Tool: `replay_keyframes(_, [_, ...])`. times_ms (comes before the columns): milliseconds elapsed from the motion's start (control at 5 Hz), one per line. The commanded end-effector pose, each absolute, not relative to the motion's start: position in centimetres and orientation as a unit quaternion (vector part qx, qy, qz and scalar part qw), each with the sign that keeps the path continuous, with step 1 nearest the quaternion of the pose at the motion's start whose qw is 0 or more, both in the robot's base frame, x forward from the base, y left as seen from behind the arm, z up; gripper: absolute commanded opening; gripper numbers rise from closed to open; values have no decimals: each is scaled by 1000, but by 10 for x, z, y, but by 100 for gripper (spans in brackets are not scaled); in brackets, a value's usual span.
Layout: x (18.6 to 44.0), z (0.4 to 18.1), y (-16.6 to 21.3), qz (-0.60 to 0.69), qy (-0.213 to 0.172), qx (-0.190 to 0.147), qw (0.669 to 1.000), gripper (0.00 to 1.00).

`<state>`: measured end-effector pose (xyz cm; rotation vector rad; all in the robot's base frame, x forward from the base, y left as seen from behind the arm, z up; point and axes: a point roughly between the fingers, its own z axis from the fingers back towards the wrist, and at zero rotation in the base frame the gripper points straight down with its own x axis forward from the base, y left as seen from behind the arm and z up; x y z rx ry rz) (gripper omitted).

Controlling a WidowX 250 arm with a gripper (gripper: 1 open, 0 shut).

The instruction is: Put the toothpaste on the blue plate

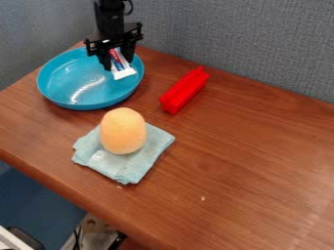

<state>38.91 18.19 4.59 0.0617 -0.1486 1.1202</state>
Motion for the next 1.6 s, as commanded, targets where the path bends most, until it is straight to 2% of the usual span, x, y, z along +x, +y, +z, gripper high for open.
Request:
replay_keyframes(0, [392,69,197,542,-104,32,833,0])
replay_keyframes(1000, [391,66,199,543,-106,34,832,0])
replay_keyframes(1200, [393,64,199,539,-105,38,835,100])
replay_keyframes(1400, [391,70,198,535,-105,37,837,100])
